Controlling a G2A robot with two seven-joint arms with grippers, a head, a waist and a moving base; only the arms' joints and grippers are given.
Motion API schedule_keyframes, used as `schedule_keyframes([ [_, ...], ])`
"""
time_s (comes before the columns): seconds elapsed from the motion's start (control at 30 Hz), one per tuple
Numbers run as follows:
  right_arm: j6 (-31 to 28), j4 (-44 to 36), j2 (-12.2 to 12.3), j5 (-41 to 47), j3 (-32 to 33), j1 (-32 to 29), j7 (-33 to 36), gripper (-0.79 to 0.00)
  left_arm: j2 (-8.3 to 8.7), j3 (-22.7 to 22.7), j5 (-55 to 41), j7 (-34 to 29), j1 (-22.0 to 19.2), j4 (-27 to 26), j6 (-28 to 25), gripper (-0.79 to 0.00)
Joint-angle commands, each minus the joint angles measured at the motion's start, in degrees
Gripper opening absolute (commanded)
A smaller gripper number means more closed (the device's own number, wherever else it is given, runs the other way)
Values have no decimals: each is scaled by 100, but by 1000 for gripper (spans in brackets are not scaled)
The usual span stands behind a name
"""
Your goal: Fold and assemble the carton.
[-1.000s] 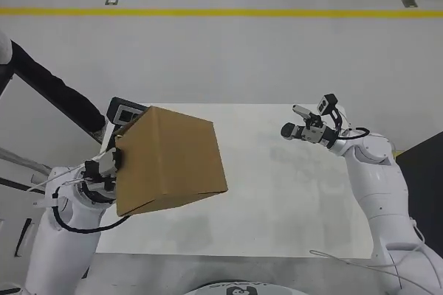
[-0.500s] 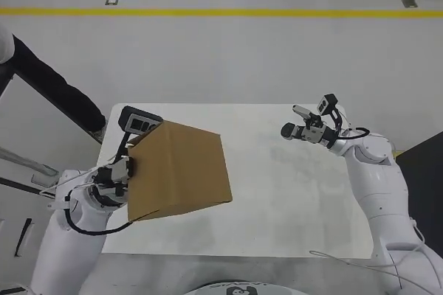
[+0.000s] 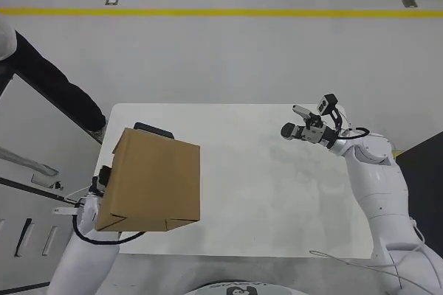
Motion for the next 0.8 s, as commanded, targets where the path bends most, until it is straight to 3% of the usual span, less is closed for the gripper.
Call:
schedule_keyframes([
  [0.0,0,0,0,0,0,0,0,0,-15,16,-30,-22,0,2,-5,-785],
  [0.3,0,0,0,0,0,0,0,0,-58,-26,239,44,-28,-36,-114,-785],
  [0.53,0,0,0,0,0,0,0,0,21,-481,1969,367,-90,-138,152,-785],
  [0.77,0,0,0,0,0,0,0,0,96,-909,2981,613,-5,-338,529,-785],
])
